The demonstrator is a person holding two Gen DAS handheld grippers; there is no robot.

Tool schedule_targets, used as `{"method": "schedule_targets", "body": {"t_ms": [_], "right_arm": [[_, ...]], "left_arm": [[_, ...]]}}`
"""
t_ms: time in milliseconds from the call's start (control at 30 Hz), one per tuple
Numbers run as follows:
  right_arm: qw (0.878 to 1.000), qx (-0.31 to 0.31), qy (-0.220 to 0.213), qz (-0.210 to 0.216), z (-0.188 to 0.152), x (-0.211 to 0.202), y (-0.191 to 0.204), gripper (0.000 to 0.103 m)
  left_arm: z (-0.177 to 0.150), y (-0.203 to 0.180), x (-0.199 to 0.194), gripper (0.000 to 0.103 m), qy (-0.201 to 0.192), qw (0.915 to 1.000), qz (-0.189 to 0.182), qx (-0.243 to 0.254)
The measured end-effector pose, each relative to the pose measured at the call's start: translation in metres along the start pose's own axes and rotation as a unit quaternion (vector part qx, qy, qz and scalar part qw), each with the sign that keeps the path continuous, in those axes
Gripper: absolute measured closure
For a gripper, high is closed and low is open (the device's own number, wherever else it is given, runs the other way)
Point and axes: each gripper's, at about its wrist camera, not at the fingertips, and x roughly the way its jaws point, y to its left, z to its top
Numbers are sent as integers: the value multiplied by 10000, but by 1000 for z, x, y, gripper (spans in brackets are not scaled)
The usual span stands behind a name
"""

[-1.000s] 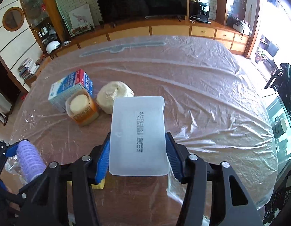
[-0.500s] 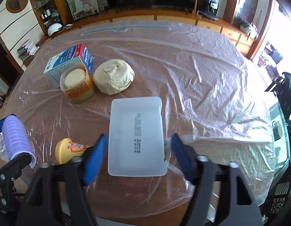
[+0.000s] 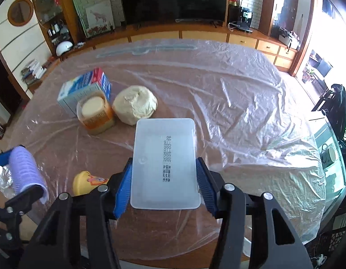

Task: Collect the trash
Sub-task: 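Grasp the white plastic box with the right tool and lift it, then carry the purple roller with the left tool while the right tool carries the white box to the bin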

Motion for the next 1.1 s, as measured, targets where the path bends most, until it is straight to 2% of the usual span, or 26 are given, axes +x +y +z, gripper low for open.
{"method": "schedule_targets", "body": {"t_ms": [233,667,1100], "right_arm": [[9991,58,-260,315,4,-29,-5,50],[9935,-201,-190,1108,-28,-76,2,50],[9864,-646,-80,1510,-67,-114,6,50]], "left_arm": [[0,0,-1,19,-44,10000,33,-44],[-4,-12,-29,19,-210,9997,98,48],[-30,-36,-56,19,-200,9995,-8,229]]}}
